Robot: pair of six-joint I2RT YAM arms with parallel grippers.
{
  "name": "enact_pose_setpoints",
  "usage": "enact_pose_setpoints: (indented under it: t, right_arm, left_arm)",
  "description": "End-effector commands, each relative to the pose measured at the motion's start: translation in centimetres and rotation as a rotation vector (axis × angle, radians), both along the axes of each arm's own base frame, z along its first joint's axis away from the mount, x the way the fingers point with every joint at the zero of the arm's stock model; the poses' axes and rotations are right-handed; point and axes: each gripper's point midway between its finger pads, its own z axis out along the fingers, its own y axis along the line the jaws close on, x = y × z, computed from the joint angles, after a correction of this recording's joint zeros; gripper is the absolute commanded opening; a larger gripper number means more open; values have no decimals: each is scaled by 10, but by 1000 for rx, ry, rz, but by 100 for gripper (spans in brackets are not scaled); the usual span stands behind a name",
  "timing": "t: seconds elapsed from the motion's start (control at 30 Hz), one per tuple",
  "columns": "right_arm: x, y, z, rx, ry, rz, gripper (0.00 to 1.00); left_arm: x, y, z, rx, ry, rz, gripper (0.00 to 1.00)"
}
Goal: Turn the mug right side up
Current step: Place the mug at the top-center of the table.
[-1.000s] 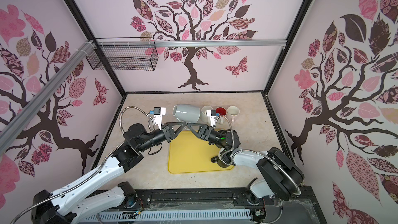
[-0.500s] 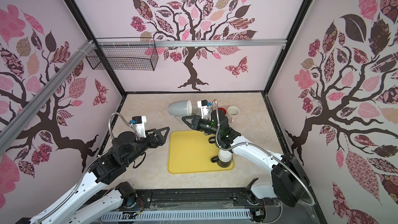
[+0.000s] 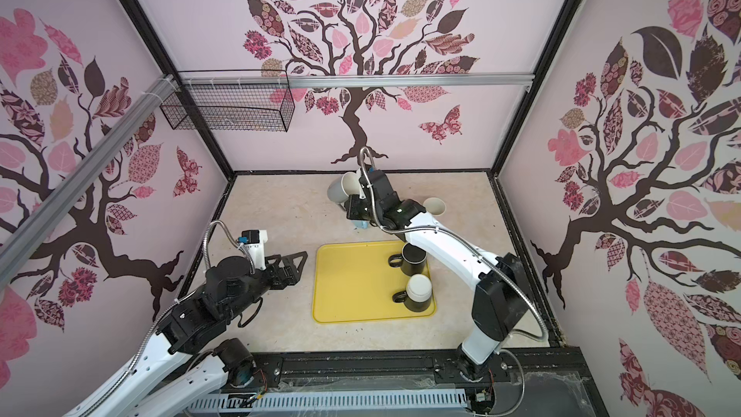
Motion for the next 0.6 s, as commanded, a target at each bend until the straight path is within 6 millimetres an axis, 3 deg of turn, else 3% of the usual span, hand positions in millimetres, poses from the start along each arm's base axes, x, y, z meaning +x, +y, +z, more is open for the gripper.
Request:
enact_pose_setpoints:
  t: [0.0,0.3,0.57]
  right_arm:
    - [7,6,6,-90,-48,0,0]
    - [13,36,-19,-230,-46,8,0]
    - [31,49,-45,-312,-13,3,0]
  left_arm:
    - [-2,0,-12,25,14,-16,96]
    - [-5,-2,-16,20,20,-36,96]
    - [-8,-4,-19,16,25,-51,97]
